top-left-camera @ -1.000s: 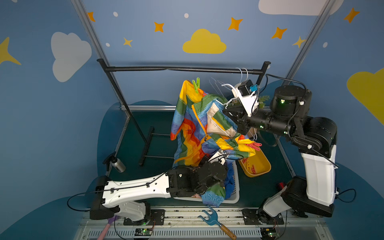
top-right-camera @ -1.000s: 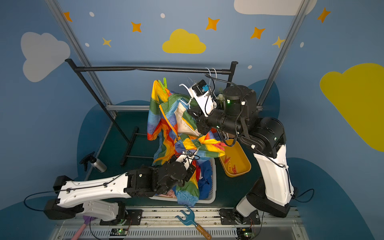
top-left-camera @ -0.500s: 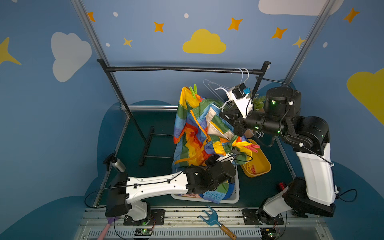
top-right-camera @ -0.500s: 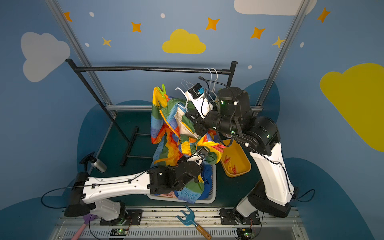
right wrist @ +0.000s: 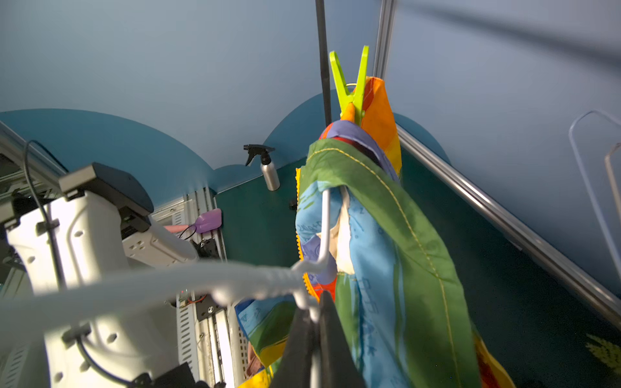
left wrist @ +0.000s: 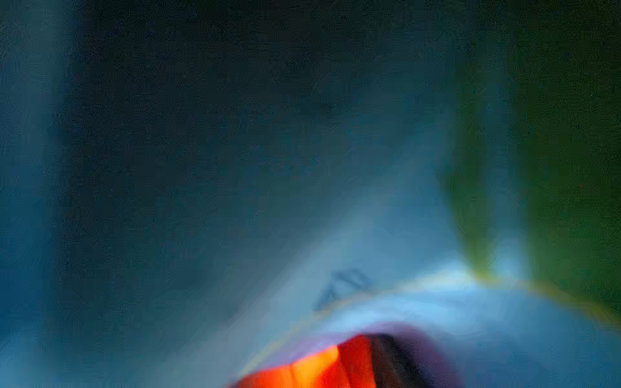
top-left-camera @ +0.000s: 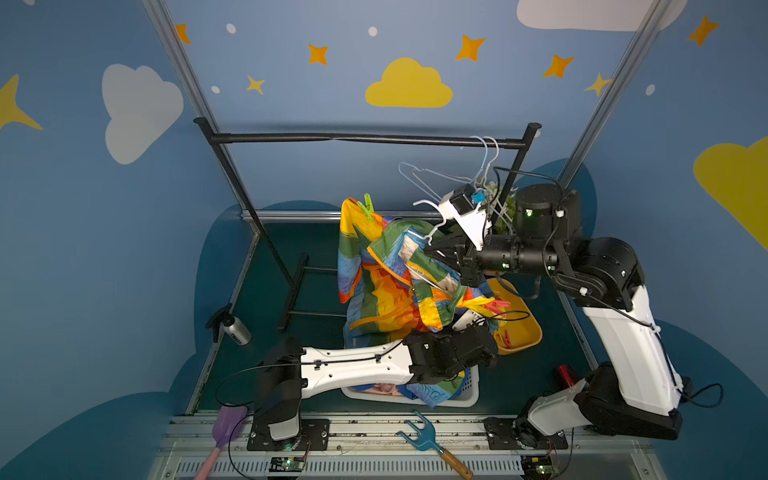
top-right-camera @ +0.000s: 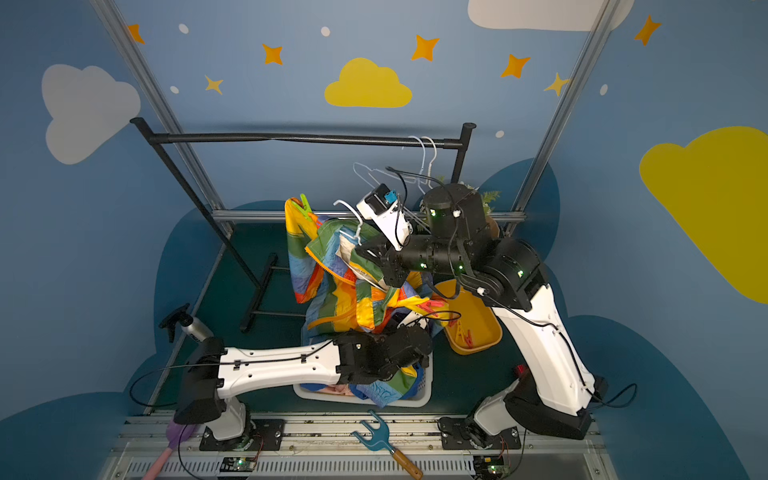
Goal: Remove the clothespins securing jackets to the hanger
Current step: Adjust the jacket in the basket.
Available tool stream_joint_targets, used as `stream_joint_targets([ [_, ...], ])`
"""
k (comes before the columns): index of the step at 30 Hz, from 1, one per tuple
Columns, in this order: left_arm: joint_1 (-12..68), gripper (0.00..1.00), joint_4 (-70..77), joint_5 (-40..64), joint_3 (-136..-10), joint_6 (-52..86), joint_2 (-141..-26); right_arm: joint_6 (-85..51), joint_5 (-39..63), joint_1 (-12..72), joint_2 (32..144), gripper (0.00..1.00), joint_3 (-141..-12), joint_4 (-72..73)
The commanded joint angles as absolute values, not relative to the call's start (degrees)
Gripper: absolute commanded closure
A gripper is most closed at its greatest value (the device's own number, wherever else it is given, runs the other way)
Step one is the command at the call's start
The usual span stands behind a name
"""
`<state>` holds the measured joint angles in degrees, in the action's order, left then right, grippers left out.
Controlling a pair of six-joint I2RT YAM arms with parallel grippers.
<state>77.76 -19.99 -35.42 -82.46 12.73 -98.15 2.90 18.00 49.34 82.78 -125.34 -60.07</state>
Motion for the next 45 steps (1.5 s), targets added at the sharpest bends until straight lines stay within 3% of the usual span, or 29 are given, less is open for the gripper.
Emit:
stream_joint_targets([
  [1, 81.95, 0.22, -22.95, -39.43, -76.54, 15.15, -90.32, 3.45, 19.81, 49.34, 77.72, 1.0, -119.2, -54.28],
  [3, 84.31, 0.12, -18.76, -40.34, -70.49, 16.24, -83.66, 3.79, 18.89, 48.42, 76.45, 1.0, -117.78, -53.68],
  [7, 87.75, 0.05, -18.95, -40.94, -64.47, 17.39, -72.6, 4.56, 19.91, 47.16, 76.3, 1.0, -119.33, -54.77],
  [13, 95.66, 0.03, -26.92, -61.67, -58.55, 21.0, -60.26, 5.09, 19.81, 45.74, 77.19, 1.0, -123.93, -56.16],
  [20, 95.59, 0.03, -32.05, -69.64, -49.92, 24.21, -44.55, 5.45, 19.51, 45.17, 77.34, 1.0, -126.11, -56.96],
  [23, 90.8, 0.01, -37.42, -74.11, -48.95, 25.27, -38.56, 5.4, 20.46, 45.08, 77.37, 1.0, -127.06, -57.4],
  [29, 65.94, 0.0, -27.84, -50.4, -46.34, 11.9, -25.94, 5.46, 21.41, 44.91, 77.49, 1.0, -126.86, -56.86],
  [36, 47.19, 0.01, -25.55, -23.62, -48.09, 13.97, -37.24, 4.74, 21.59, 44.64, 78.44, 1.0, -126.96, -56.69],
  [40, 38.89, 0.01, -16.25, -4.42, -44.4, 13.59, -36.68, 4.82, 20.19, 43.81, 78.64, 1.0, -127.61, -57.86],
  [43, 33.65, 0.01, -16.57, 1.11, -44.7, 14.53, -39.89, 4.71, 20.67, 42.92, 79.01, 1.0, -127.89, -58.25],
  [45, 30.43, 0.01, -17.24, -1.23, -45.1, 16.09, -43.69, 4.58, 21.57, 42.8, 79.1, 1.0, -127.95, -57.94],
])
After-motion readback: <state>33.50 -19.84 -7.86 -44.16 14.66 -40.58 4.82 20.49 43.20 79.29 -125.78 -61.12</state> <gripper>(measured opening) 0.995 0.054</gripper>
